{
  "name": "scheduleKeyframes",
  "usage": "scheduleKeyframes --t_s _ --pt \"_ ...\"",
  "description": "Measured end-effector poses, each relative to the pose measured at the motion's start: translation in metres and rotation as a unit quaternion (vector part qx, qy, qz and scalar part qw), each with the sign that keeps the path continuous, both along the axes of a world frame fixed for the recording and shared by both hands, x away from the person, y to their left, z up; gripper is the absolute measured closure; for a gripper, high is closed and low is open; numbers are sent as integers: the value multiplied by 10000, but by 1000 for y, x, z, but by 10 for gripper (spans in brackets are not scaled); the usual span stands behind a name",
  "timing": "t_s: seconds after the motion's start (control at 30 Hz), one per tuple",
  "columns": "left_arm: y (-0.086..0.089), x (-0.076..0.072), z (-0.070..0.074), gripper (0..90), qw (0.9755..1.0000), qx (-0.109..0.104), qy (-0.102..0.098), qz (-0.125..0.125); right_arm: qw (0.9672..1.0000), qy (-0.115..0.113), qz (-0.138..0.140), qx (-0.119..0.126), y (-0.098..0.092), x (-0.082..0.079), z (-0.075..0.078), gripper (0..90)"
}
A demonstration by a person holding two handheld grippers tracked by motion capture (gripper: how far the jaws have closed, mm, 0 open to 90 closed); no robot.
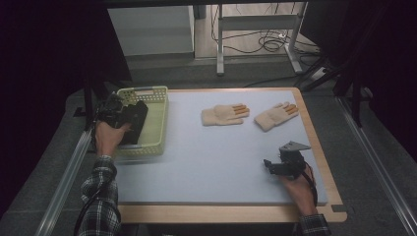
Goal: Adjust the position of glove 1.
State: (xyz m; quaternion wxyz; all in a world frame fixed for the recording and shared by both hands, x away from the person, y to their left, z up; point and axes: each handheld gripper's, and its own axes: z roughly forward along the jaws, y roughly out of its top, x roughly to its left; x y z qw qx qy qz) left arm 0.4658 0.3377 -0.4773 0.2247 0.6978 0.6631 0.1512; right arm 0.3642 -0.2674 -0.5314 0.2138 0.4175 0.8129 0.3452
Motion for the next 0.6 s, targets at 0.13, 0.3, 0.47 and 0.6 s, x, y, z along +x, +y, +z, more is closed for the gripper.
scheduleKeyframes --t_s 0.13,0.3,0.47,0.6 --pt "-1 -13 6 34 9988 -262 -368 -199 10000 0 1 -1 0 0 0 209" --pt "-7 -30 12 26 9951 -248 -690 -657 10000 2 -5 -3 0 0 0 208" --pt "-19 -48 19 24 9886 -282 -1053 -1037 10000 1 -6 -4 0 0 0 207" --pt "-32 -63 26 21 9823 -275 -1237 -1377 10000 9 -10 -14 0 0 0 206"
